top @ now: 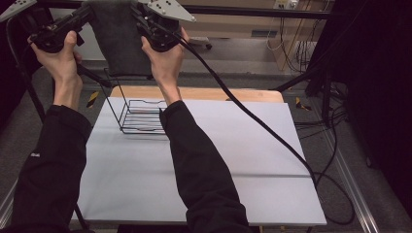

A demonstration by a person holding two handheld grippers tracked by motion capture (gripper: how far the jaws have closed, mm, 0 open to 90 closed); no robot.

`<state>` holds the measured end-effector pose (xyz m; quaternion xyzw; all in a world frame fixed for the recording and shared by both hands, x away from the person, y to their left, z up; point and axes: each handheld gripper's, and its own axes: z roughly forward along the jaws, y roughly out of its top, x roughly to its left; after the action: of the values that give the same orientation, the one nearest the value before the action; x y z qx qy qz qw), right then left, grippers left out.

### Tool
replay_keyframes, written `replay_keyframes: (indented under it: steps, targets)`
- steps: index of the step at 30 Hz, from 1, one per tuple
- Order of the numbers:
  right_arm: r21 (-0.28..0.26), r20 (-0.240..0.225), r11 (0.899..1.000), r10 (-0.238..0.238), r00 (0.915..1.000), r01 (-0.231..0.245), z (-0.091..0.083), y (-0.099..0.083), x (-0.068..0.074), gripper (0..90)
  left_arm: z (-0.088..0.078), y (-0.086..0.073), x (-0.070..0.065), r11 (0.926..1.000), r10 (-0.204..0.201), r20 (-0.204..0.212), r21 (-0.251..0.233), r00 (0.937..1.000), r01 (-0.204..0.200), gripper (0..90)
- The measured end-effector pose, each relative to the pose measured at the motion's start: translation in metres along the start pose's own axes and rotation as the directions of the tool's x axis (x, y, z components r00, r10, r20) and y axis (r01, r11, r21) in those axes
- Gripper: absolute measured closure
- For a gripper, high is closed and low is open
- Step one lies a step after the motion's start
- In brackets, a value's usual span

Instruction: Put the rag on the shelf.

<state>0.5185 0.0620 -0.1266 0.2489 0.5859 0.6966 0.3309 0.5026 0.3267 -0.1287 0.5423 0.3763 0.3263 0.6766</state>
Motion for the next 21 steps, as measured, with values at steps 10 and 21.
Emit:
replay_keyframes:
  steps: [10, 21]
  targets:
    - [0.027, -0.002, 0.999, 0.027, 0.9996, -0.027, 0.006, -0.014, -0.003, 76.5, 0.003, -0.009, 0.009, 0.9992, 0.003, -0.001, 0.039, 1.0, -0.003, 80.6]
    - [0.049, -0.012, 0.998, 0.043, 0.999, -0.043, 0.001, -0.024, -0.003, 76.5, -0.004, -0.02, 0.009, 0.998, 0.025, 0.015, 0.058, 0.9996, -0.026, 80.6]
